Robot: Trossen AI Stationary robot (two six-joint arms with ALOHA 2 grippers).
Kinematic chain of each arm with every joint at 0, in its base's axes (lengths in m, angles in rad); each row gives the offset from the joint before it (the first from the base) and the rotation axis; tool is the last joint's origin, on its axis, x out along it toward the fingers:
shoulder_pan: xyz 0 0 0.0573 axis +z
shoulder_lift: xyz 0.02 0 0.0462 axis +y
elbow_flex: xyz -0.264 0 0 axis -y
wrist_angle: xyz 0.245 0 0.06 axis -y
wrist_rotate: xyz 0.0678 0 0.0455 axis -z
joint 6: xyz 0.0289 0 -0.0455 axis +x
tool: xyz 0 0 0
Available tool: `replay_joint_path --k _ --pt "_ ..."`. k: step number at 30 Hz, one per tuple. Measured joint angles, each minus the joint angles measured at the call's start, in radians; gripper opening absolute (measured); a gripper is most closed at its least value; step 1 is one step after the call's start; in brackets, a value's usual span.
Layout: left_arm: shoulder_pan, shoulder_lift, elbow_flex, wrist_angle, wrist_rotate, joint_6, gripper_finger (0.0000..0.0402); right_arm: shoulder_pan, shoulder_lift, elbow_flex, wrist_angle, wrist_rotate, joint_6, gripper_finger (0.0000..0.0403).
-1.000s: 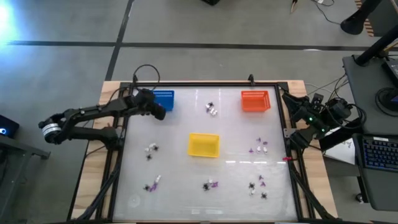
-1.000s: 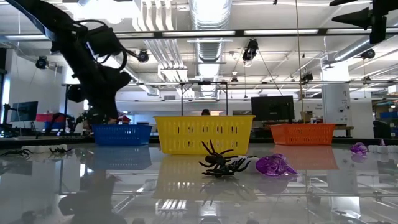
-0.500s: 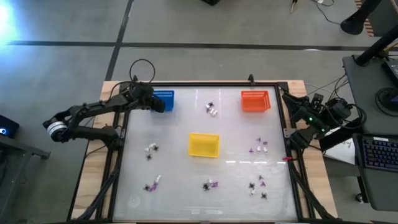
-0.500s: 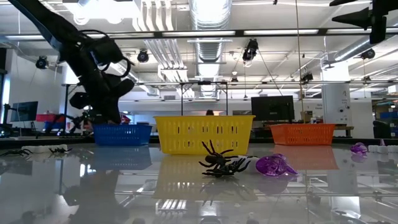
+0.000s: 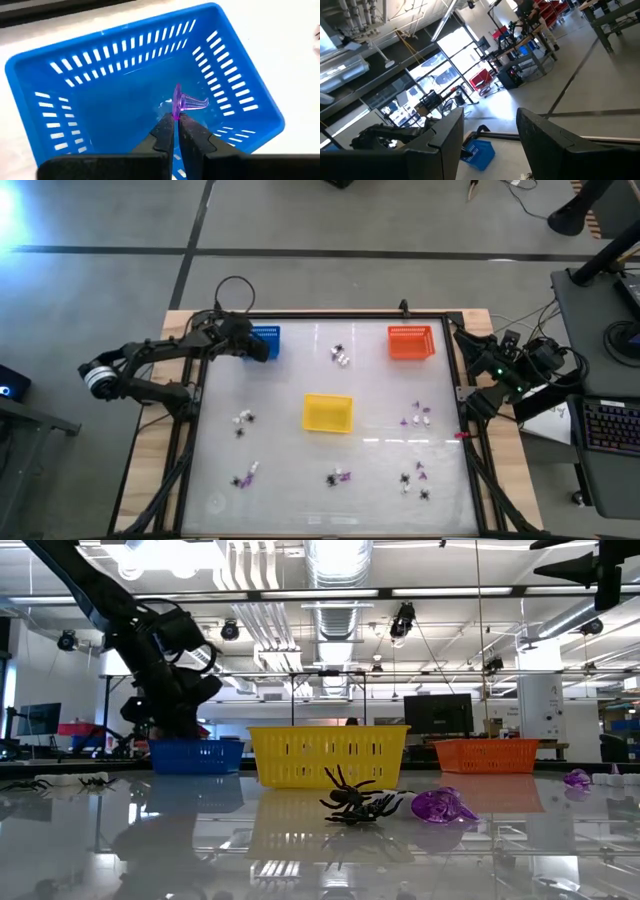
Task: Sort Halloween decoration
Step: Put the purple witch hat toy into the blue bin, then put the white skeleton toy into the orange bin
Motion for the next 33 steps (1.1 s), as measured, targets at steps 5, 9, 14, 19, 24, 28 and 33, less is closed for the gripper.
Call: replay_joint_path --k 5,9,14,19,24,28,33 --pt "0.000 0.000 0.031 -0.005 0.000 0.001 0.0043 0.000 0.000 0.000 0.000 0.000 0.000 0.0176" --pt "0.000 0.000 0.084 -0.077 0.000 0.049 0.0076 0.000 0.000 0.000 0.000 0.000 -0.008 0.0176" --pt "-0.004 0.000 0.240 -0.352 0.000 0.186 0.0097 0.000 0.000 0.000 0.000 -0.001 -0.032 0.0176" --pt "-0.037 -0.006 0.418 -0.610 0.005 0.335 0.0098 0.000 0.000 0.000 -0.007 -0.002 -0.066 0.0176" --pt "-0.111 -0.053 0.512 -0.723 0.043 0.366 0.0096 0.002 0.000 0.000 -0.107 -0.002 0.005 0.0176" --pt "-0.191 -0.119 0.506 -0.734 0.047 0.328 0.0096 0.002 0.000 0.000 -0.251 -0.008 0.160 0.0176" --pt "-0.305 -0.177 0.498 -0.735 0.047 0.248 0.0096 0.002 0.004 0.000 -0.437 -0.098 0.378 0.0176"
